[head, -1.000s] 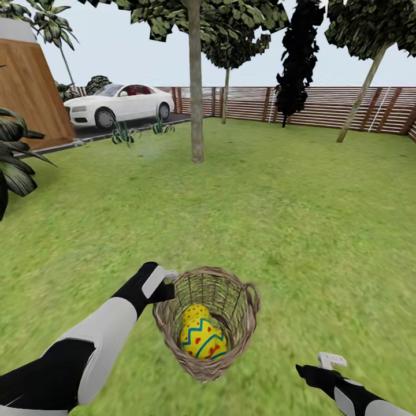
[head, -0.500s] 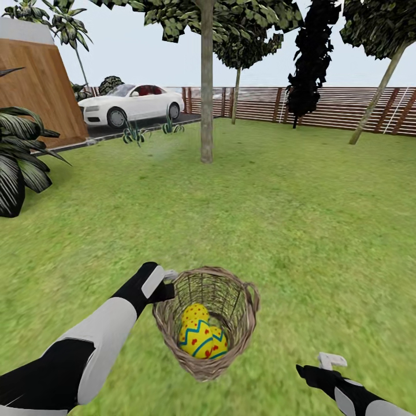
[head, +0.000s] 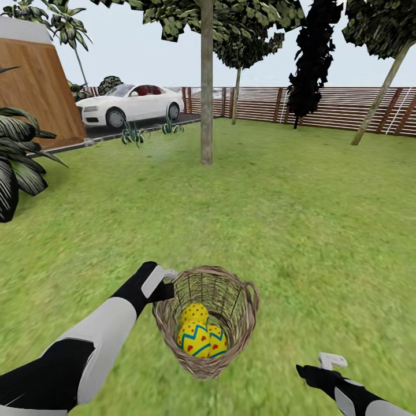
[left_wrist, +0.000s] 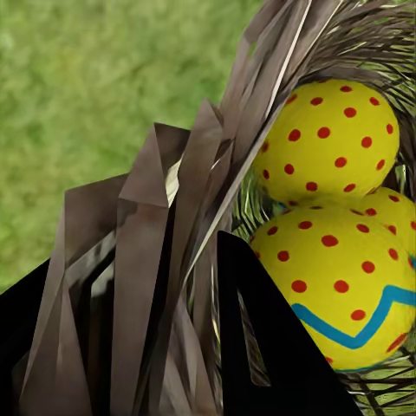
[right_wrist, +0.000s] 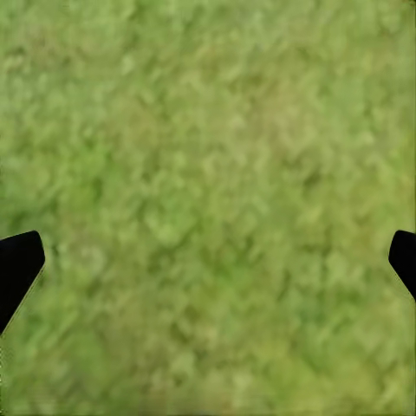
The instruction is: Take the three Easter eggs out of the wicker basket on the lawn in the garden, then place them on the lawn next to a single tree (choose any tree) so that all three eggs are next to the same tree and none are left in the basket.
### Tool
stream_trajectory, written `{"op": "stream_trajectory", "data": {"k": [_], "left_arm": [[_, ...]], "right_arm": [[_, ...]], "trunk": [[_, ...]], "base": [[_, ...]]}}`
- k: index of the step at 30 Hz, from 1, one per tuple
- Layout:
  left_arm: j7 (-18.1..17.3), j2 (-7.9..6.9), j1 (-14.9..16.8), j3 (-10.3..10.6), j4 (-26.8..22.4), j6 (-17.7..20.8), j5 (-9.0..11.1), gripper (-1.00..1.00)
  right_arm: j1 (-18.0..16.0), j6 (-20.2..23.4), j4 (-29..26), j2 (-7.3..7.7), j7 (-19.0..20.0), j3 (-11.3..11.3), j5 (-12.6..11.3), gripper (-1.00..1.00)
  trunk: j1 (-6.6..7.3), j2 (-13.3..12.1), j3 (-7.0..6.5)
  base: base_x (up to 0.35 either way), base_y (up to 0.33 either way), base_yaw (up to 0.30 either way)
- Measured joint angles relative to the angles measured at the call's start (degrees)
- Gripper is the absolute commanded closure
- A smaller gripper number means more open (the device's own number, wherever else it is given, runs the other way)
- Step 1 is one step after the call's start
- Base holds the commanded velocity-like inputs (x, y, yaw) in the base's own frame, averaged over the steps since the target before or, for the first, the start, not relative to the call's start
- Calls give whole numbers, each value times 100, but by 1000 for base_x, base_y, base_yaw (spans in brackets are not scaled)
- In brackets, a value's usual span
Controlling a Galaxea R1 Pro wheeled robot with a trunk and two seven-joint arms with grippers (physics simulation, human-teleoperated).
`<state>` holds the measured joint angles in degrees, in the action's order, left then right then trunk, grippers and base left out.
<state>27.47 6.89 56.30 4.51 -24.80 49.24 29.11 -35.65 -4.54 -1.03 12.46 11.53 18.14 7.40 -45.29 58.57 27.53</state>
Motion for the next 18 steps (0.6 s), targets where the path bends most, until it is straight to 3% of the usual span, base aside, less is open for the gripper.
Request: {"op": "stream_trajectory", "data": {"k": [3,7,18], "left_arm": [[0,1,0,0,0,1,0,100],[1,0,0,0,2,9,-8,100],[2,-1,0,-8,-3,17,9,100]], "right_arm": [[-1,-1,0,0,0,0,0,-100],[-1,0,0,0,0,0,0,-100],[-3,1,0,-3,0,-1,-1,-100]], "trunk": [[0,0,0],[-3,-1,0],[238,-440,-197]], "base": [[327,0,0],[54,0,0],[0,0,0]]}}
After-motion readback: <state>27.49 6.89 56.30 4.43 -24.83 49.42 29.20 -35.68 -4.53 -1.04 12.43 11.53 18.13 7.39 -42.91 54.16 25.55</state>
